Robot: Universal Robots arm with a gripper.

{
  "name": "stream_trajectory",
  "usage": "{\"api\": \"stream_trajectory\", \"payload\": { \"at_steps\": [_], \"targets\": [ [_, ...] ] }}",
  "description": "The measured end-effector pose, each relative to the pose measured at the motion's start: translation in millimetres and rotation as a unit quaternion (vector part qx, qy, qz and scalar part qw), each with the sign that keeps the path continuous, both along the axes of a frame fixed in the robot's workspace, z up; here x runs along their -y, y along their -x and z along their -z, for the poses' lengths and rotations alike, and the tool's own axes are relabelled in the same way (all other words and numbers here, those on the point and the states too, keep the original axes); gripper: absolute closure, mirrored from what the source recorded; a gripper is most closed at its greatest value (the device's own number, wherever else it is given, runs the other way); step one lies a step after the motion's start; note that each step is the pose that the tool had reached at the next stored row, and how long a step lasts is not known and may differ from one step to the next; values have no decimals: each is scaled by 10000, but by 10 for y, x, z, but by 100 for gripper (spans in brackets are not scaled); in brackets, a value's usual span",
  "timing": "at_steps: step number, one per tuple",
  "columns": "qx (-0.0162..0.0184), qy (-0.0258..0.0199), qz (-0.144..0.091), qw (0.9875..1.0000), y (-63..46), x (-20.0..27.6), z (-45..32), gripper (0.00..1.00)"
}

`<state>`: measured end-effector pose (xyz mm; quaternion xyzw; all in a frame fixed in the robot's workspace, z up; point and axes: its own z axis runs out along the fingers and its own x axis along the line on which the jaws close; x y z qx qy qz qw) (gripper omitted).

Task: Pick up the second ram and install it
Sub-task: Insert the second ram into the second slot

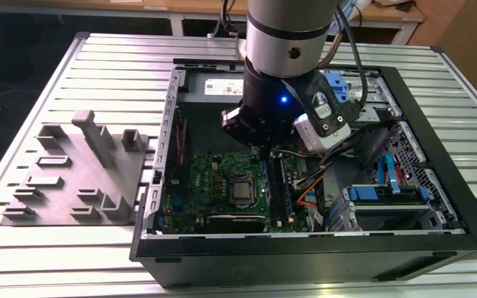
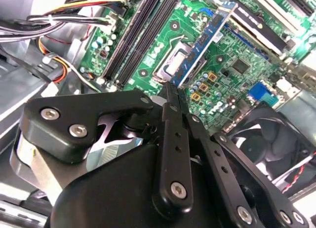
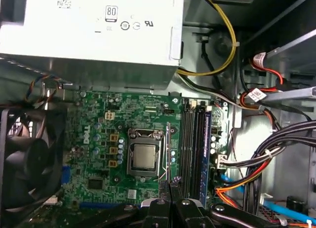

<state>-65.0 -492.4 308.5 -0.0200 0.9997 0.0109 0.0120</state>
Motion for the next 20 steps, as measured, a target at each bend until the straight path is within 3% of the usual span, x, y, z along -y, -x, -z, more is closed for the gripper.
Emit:
{"api": "stream_trajectory", "payload": {
  "at_steps": [14,20],
  "targets": [
    [-1,-15,330,9995,-135,-2,101,92],
    [-1,-18,356,9994,-210,-7,151,92]
  ]
}}
